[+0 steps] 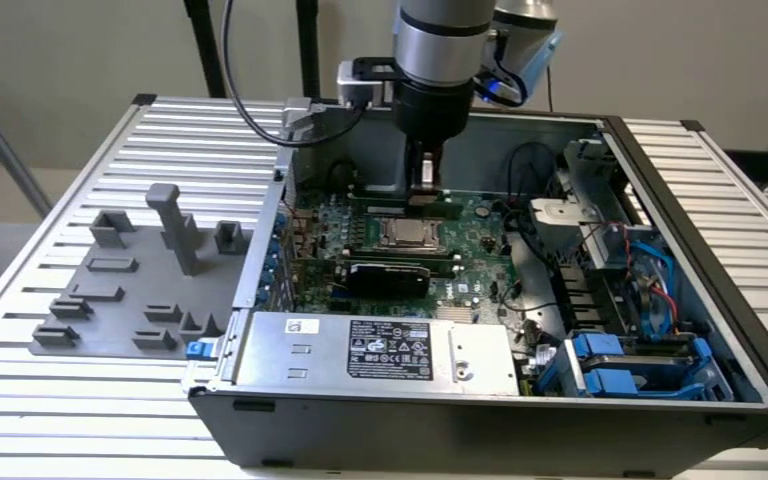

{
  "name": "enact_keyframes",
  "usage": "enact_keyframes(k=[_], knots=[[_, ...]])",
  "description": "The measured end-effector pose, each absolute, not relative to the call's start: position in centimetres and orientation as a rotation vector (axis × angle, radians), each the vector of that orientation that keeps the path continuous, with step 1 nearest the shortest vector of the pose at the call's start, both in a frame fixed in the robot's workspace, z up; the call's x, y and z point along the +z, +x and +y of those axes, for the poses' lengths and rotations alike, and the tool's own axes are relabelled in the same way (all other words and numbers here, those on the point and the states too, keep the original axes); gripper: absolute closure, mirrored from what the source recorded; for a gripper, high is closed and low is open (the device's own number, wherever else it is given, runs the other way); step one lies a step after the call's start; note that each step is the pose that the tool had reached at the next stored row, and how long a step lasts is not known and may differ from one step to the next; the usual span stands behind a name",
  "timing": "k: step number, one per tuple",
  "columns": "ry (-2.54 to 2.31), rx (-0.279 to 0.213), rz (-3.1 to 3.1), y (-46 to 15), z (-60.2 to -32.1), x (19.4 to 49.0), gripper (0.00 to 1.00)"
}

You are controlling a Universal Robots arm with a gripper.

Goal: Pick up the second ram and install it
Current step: 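Insert the second ram into the second slot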

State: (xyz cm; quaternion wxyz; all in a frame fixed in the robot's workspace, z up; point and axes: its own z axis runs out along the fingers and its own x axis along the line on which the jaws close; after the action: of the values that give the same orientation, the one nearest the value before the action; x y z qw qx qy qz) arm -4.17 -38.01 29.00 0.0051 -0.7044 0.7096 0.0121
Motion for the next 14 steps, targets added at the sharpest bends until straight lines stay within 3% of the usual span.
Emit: enact_keyframes(k=[14], knots=[[-2.201,0.038,2.226,-4.2,-38.1,26.5,1.0]])
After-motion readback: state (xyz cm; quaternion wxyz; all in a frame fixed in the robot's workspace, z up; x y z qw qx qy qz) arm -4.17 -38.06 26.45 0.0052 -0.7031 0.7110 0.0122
